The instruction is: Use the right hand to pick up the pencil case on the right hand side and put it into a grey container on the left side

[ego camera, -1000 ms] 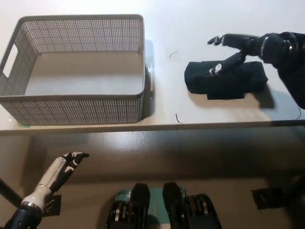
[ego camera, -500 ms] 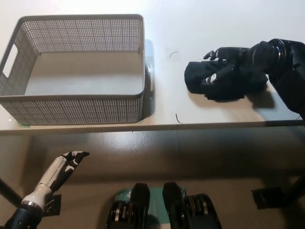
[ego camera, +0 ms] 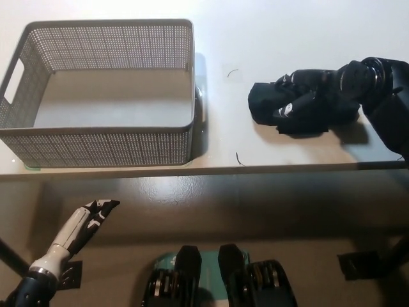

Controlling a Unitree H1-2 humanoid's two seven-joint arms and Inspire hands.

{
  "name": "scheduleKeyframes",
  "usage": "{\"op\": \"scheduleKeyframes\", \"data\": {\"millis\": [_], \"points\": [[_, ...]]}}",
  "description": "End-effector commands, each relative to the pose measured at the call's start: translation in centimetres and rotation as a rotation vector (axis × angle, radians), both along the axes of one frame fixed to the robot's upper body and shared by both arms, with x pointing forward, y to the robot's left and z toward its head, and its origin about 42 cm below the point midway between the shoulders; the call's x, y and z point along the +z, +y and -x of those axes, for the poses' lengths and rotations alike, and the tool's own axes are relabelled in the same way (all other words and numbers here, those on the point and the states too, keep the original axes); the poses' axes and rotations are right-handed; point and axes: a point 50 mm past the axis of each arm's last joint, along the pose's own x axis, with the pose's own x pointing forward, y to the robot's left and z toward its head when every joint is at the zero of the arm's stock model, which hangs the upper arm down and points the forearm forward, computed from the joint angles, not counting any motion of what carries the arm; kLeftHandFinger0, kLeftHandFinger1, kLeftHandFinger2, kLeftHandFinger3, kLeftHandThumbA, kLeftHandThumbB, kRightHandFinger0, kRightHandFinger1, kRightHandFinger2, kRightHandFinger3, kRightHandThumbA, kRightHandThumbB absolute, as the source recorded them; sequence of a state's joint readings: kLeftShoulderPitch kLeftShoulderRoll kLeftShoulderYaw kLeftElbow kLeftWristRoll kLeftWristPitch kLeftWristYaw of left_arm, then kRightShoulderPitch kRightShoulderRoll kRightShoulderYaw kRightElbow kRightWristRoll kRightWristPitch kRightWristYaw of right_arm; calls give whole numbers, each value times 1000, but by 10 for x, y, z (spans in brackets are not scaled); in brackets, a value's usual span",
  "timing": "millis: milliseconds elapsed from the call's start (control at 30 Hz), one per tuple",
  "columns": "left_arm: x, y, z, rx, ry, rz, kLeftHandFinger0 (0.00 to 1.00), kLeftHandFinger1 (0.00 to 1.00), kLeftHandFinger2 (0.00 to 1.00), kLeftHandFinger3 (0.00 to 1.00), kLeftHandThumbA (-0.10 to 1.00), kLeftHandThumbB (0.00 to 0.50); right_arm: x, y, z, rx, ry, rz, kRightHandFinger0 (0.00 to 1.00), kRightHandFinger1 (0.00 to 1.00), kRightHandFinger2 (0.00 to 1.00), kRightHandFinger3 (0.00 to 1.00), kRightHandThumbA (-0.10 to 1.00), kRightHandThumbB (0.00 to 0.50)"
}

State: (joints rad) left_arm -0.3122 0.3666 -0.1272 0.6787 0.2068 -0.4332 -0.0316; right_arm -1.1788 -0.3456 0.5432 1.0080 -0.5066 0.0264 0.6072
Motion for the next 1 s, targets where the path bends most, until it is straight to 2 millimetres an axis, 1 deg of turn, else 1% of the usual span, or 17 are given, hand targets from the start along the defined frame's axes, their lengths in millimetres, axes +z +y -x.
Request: {"op": "scheduleKeyframes", "data": {"millis": [0, 67, 133, 200, 400, 467, 500, 533, 567, 667, 733, 800, 967], "points": [[22, 7, -13, -22, -83, -10, 883, 885, 811, 760, 1000, 500, 29, 3, -8, 17, -77, 27, 1000, 1000, 1000, 1000, 720, 500], [22, 7, -13, -21, -80, -2, 892, 888, 812, 755, 1000, 500, 21, 1, -9, 14, -74, 30, 1000, 1000, 1000, 1000, 730, 500], [22, 7, -13, -21, -78, -1, 890, 885, 814, 768, 1000, 500, 15, 0, -9, 10, -78, 36, 1000, 1000, 1000, 1000, 716, 500], [24, 8, -14, -24, -83, -8, 894, 890, 821, 775, 1000, 500, 9, 0, -9, 14, -89, 48, 1000, 1000, 1000, 1000, 723, 500], [25, 9, -14, -17, -91, 1, 893, 891, 819, 764, 1000, 500, 0, 0, -13, -11, -110, 67, 1000, 1000, 1000, 1000, 743, 500], [26, 7, -16, -20, -92, -1, 876, 880, 812, 773, 1000, 500, -9, -4, -13, -33, -110, 76, 1000, 1000, 1000, 1000, 725, 500], [26, 7, -16, -20, -93, -1, 875, 880, 813, 773, 1000, 500, -10, -4, -13, -36, -109, 75, 1000, 1000, 1000, 1000, 723, 500], [27, 8, -16, -22, -94, -6, 887, 893, 821, 779, 1000, 500, -13, -4, -13, -45, -107, 79, 1000, 1000, 1000, 1000, 723, 500], [27, 8, -16, -21, -95, -4, 889, 892, 823, 777, 1000, 500, -17, -4, -13, -53, -108, 82, 1000, 1000, 1000, 1000, 710, 500], [27, 9, -17, -19, -93, 1, 883, 880, 810, 768, 1000, 500, -29, -1, -11, -63, -102, 107, 1000, 1000, 1000, 1000, 716, 500], [29, 8, -17, -21, -98, 2, 889, 889, 813, 765, 1000, 500, -41, 2, -8, -79, -98, 112, 1000, 1000, 1000, 1000, 695, 500], [29, 8, -17, -23, -100, 2, 900, 897, 817, 764, 1000, 500, -46, 3, -7, -94, -89, 106, 1000, 1000, 1000, 1000, 680, 500], [35, 8, -22, -24, -115, 2, 888, 881, 811, 768, 1000, 500, -58, 4, -4, -109, -88, 107, 1000, 1000, 1000, 1000, 657, 500]]}}
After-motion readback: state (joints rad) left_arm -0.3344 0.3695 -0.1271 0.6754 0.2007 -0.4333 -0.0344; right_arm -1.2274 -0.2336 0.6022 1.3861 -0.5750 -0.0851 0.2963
